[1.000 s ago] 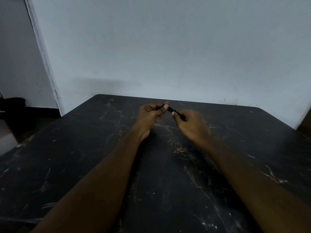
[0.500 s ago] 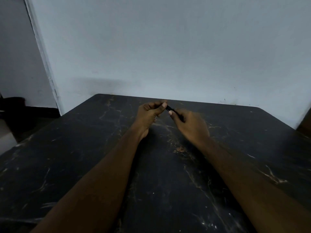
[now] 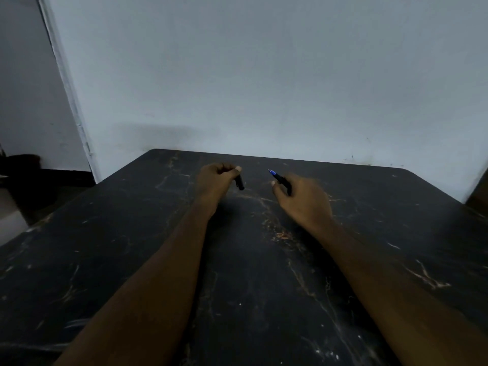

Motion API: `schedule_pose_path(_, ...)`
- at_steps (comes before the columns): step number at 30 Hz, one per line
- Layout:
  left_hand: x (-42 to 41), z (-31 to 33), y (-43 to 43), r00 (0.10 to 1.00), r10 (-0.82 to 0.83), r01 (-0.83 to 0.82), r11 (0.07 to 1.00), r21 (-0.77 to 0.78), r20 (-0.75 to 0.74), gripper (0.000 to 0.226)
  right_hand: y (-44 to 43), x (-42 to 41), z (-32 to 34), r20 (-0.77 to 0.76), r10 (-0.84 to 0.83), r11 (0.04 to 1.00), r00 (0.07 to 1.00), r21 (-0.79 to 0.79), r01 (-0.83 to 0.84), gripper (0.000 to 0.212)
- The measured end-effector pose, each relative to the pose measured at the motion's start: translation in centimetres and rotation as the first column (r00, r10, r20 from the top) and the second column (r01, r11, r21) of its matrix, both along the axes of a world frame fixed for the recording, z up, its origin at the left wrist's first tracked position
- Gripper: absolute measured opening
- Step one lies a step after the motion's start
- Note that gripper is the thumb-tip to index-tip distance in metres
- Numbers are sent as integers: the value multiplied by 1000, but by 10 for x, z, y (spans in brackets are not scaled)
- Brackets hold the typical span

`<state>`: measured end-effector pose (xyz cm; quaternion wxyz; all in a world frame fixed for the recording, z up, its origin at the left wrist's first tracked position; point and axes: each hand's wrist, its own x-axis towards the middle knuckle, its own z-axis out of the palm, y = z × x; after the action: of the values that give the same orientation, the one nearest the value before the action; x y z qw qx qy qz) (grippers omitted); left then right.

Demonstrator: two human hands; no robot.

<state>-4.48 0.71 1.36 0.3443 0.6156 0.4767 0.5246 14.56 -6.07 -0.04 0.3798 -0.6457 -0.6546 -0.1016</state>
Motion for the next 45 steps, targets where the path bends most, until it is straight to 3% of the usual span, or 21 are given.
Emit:
schedule_pose_path(2,-3,-6,3,963,38,-31,999,34,-268,19,0,0,0,-10,12,1000,1000,-5,-12,30)
schedule_pose_path(5,-7,-10,8,876,94,-90,995,32,-474,23,0,0,0,-21,15,1000,1000,-6,-15,28)
schedule_pose_path(9,-11,-14,12,803,139,-129,990,59,-579,24,0,2,-1,-40,26,1000,999,-3,-26,24)
schedule_pose_path(12,-10,-15,13,800,167,-154,985,72,-576,25,1,2,1,-75,30,999,997,-31,-32,24)
schedule_pose_path(16,0,-14,14,896,161,-158,987,41,-413,26,3,1,4,-140,54,995,989,-80,-66,15)
schedule_pose_path(19,11,-9,10,997,53,-55,998,-36,-51,22,4,1,2,-127,94,993,987,-54,-101,15)
schedule_pose_path(21,16,-5,7,993,2,3,999,-39,115,23,4,1,2,-99,127,992,987,-6,-128,21)
schedule_pose_path(25,22,-1,0,951,-144,141,990,32,273,27,7,3,5,-32,167,980,985,114,-162,27)
schedule_pose_path(29,30,1,-8,903,-309,308,950,52,297,27,12,5,2,-84,217,972,972,111,-208,28)
schedule_pose_path(38,32,4,-15,819,-429,456,890,24,380,19,18,1,-3,-197,297,955,934,71,-289,28)
schedule_pose_path(41,36,5,-18,799,-397,421,906,51,452,13,19,-1,-4,-273,302,953,913,84,-290,27)
schedule_pose_path(45,40,7,-20,827,-315,322,944,67,466,12,18,-4,-3,-223,260,963,940,135,-234,36)
